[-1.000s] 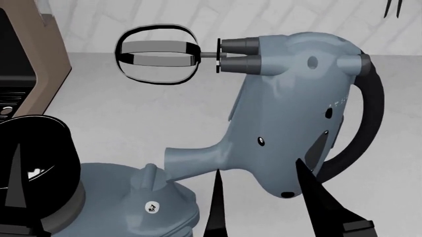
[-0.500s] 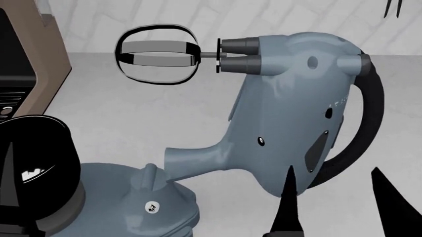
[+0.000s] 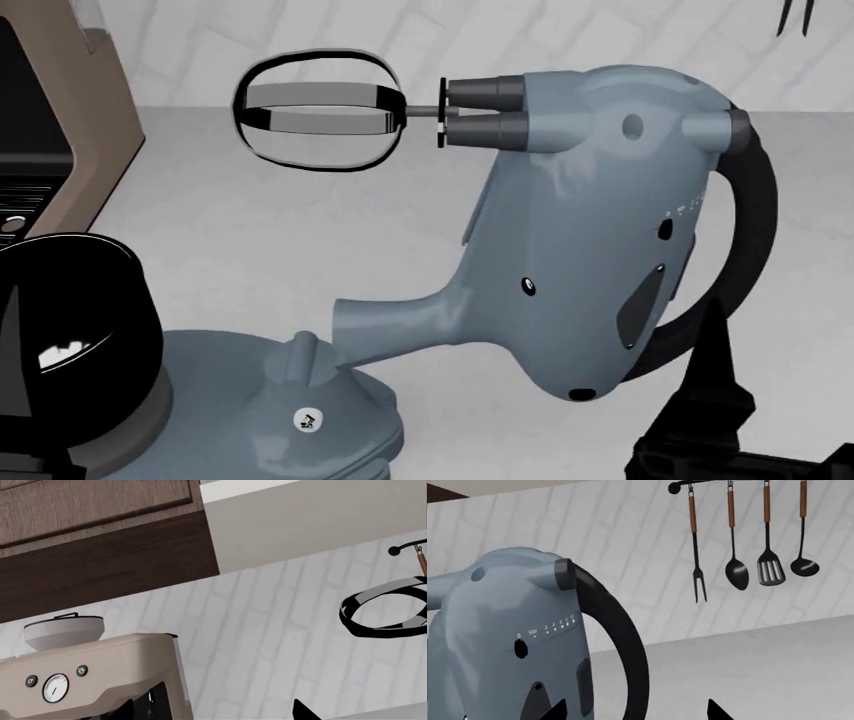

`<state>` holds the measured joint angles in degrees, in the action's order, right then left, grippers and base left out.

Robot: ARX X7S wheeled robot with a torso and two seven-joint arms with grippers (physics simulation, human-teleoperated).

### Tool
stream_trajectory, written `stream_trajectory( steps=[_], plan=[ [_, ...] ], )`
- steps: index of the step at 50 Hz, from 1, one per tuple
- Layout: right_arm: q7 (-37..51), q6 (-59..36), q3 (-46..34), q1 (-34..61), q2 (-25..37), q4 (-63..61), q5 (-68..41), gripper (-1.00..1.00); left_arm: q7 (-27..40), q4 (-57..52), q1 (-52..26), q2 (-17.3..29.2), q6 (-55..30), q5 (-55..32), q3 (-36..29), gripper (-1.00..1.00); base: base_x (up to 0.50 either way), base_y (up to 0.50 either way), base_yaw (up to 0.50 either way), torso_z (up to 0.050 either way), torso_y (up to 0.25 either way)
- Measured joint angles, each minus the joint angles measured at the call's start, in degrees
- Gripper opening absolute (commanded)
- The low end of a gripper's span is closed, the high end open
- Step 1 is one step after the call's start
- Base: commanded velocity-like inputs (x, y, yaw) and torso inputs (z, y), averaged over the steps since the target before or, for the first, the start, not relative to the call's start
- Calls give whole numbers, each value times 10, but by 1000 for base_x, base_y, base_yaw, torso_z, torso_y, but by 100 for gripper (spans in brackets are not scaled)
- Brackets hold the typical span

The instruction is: Close the stand mixer head.

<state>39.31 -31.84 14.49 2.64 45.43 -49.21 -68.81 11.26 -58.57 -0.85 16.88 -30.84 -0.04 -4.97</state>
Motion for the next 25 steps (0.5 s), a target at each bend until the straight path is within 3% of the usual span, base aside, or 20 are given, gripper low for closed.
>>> stream_trajectory(
  steps=[25],
  plan=[
    [68,-104,-103,185,50,91,-76,100,6,-6,1,5,-3,-1,-5,100,0,0,0,0,0]
  ],
)
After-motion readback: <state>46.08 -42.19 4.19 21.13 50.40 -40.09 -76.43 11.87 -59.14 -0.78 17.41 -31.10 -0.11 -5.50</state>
